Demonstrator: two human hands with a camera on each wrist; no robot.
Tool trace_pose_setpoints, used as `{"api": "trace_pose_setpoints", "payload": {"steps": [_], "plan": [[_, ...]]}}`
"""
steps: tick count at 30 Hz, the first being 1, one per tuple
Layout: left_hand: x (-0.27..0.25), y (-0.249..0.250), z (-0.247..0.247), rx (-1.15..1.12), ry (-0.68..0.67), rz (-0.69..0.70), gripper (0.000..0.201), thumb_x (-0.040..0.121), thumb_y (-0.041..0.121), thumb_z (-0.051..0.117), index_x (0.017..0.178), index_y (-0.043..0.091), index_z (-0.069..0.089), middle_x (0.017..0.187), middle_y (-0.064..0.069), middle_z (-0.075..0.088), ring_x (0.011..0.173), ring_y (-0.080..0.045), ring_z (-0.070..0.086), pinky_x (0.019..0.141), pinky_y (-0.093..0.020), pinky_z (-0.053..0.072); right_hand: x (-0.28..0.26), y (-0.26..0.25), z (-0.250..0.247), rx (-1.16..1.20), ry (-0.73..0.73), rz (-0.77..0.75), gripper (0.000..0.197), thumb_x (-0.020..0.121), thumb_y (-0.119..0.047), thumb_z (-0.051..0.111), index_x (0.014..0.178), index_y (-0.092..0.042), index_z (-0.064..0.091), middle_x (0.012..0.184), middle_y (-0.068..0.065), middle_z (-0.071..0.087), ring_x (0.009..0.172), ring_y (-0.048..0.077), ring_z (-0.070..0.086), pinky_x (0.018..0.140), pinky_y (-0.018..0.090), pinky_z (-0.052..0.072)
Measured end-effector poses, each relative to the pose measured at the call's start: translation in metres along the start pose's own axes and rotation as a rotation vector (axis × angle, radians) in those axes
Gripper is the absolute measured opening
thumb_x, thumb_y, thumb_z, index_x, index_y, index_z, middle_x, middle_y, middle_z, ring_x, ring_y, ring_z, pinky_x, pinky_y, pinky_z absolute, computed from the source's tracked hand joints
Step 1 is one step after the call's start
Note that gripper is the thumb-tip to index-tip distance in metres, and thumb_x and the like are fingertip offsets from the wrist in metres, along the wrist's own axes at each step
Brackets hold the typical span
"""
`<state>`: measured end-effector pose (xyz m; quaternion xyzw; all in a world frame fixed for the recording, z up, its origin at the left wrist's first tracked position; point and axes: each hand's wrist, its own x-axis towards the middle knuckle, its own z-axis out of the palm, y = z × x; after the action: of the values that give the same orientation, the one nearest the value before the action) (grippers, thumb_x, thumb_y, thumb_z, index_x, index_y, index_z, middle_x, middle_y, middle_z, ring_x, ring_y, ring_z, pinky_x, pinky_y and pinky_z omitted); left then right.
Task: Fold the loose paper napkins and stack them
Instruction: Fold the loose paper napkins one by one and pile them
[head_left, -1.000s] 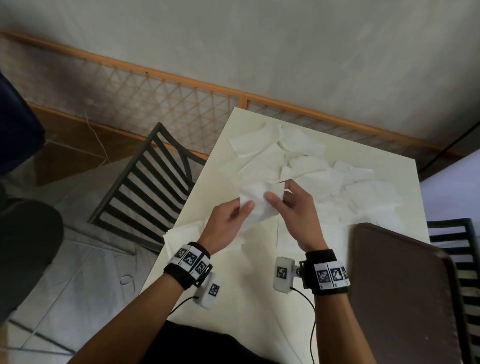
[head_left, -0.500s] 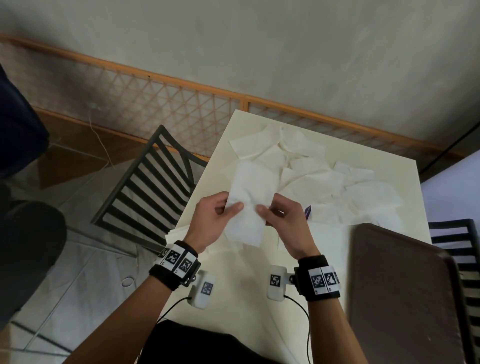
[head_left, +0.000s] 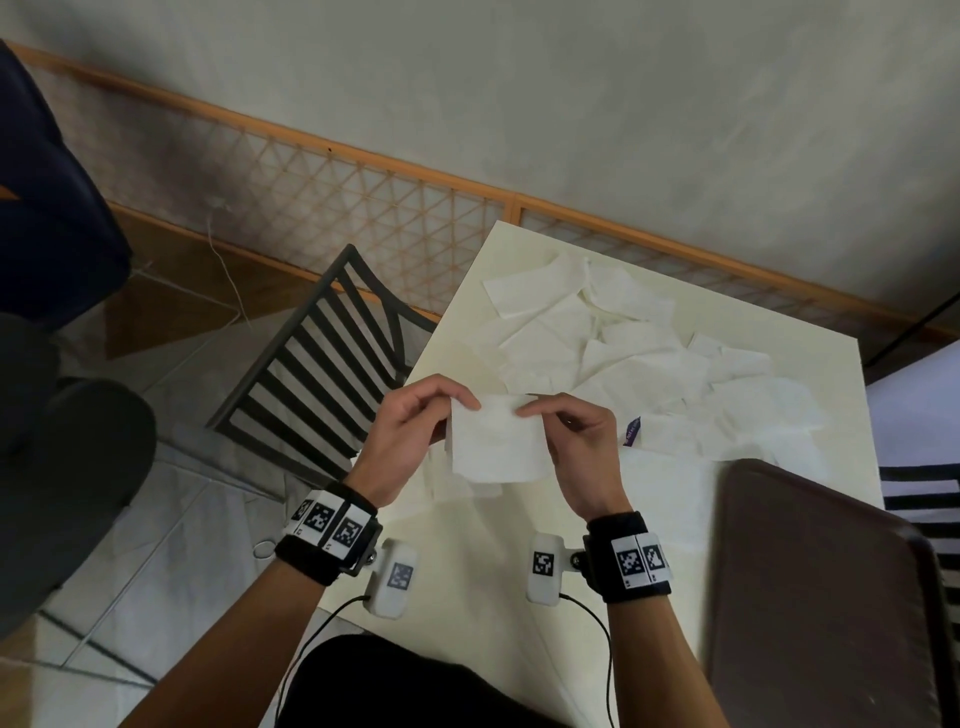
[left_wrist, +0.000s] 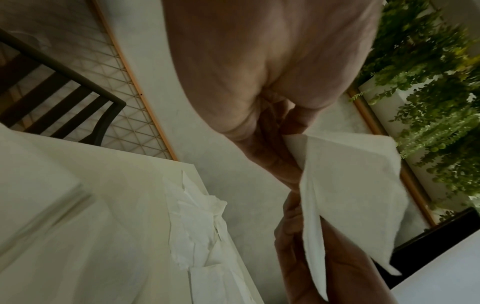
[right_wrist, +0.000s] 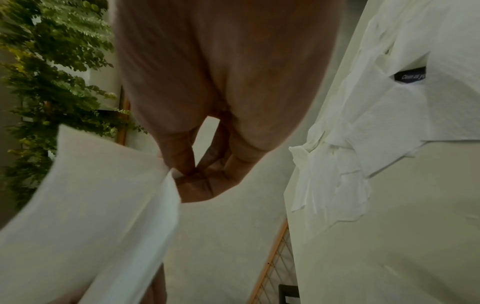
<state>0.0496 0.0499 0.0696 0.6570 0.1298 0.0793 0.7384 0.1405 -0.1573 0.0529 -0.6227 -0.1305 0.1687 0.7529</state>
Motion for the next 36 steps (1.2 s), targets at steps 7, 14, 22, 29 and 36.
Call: {"api": "trace_pose_setpoints", "payload": {"steps": [7,14,22,29,36], "plan": [[-0.015,-0.004,-0.018,0.224,0.025,0.094,0.003,0.101,0.013,0.075,0.101,0.013,0.071,0.093,-0.008,0.075,0.086,-0.044,0.065,0.079,-0.049,0.056,-0.005,-0.004,0.018,-0.022,-0.038,-0.002,0.021,0.097,0.008,0.052,0.096,0.005,0.073,0.104,0.021,0.079,0.101,0.032,0.073,0.086,0.039,0.056],[-0.034,-0.013,-0.034,0.450,0.002,0.167,0.011,0.099,0.018,0.079,0.099,0.023,0.069,0.084,-0.002,0.073,0.071,-0.027,0.065,0.066,-0.043,0.055,-0.002,0.019,0.070,-1.015,-0.226,-0.239,0.039,0.110,-0.058,0.046,0.087,-0.027,0.049,0.075,-0.009,0.059,0.073,0.017,0.055,0.061,0.038,0.045],[-0.047,-0.041,-0.069,0.358,0.289,0.006,0.017,0.094,0.030,0.083,0.105,0.026,0.070,0.095,-0.015,0.074,0.089,-0.049,0.068,0.076,-0.064,0.062,0.010,0.055,0.088,-0.614,-0.070,0.003,0.033,0.111,-0.045,0.061,0.091,-0.022,0.049,0.062,-0.007,0.055,0.055,0.011,0.052,0.059,0.033,0.053],[-0.042,-0.096,-0.095,0.692,0.296,-0.238,0.037,0.087,0.034,0.088,0.113,0.037,0.061,0.086,0.003,0.069,0.076,-0.022,0.064,0.059,-0.033,0.052,0.004,0.112,0.099,-0.710,-0.254,0.213,0.021,0.105,-0.020,0.069,0.108,-0.020,0.049,0.076,0.007,0.072,0.062,0.015,0.063,0.058,0.022,0.047],[-0.047,-0.115,-0.095,0.962,0.218,-0.278,0.048,0.086,0.030,0.087,0.129,0.026,0.065,0.132,0.003,0.040,0.121,-0.021,0.042,0.110,-0.040,0.045,0.005,0.119,0.097,-0.961,-0.211,0.137,0.014,0.103,-0.021,0.064,0.103,-0.017,0.050,0.087,0.004,0.067,0.077,0.027,0.064,0.068,0.045,0.055]]}}
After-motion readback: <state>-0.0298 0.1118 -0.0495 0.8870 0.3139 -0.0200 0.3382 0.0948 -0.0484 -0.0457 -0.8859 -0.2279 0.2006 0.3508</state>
